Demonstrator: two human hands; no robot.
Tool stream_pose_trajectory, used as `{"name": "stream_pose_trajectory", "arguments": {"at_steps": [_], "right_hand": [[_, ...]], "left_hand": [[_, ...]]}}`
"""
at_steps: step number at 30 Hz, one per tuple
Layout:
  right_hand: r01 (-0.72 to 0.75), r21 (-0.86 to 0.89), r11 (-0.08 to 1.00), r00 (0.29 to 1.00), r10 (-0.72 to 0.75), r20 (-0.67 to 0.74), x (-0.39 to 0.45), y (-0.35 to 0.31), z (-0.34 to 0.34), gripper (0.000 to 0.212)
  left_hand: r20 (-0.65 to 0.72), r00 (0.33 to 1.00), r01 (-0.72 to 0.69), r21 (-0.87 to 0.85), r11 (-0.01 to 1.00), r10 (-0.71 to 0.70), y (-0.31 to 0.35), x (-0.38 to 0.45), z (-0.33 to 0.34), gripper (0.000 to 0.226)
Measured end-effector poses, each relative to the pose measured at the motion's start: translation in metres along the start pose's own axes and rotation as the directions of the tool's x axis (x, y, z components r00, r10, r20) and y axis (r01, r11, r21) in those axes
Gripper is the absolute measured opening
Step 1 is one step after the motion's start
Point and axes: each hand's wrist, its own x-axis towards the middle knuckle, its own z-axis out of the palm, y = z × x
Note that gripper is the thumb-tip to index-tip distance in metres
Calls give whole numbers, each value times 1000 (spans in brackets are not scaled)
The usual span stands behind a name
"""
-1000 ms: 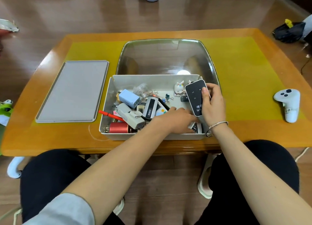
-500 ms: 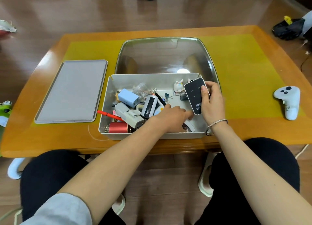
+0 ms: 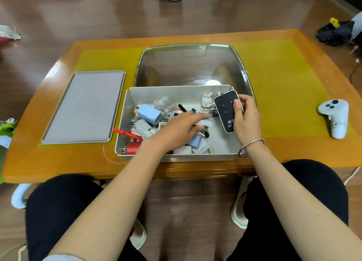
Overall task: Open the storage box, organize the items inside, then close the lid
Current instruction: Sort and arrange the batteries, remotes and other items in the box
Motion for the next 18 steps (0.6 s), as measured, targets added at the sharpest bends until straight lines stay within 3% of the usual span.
{"name": "stream_pose_trajectory", "arguments": {"at_steps": [4, 7, 12, 15, 18], "right_hand": [[-4, -9, 1000, 1000, 4, 5, 0, 0, 0, 26], [-5, -18, 1000, 1000, 5, 6, -1, -1, 0, 27], [3, -28, 1000, 1000, -3, 5, 0, -2, -1, 27], [0, -16, 1000, 1000, 0, 5, -1, -2, -1, 26], [-6, 0, 1000, 1000, 6, 5, -1, -2, -1, 25]], "left_hand": [[-195, 972, 134, 1, 991, -131, -12, -20, -23, 33], [-375, 898, 278, 83, 957, -228, -20, -34, -29, 28], [-503, 760, 578, 236, 781, -411, -22, -42, -29, 30], [-552, 759, 536, 228, 813, -345, -11, -37, -26, 30], [-466, 866, 339, 277, 899, -183, 4, -20, -17, 30]]}}
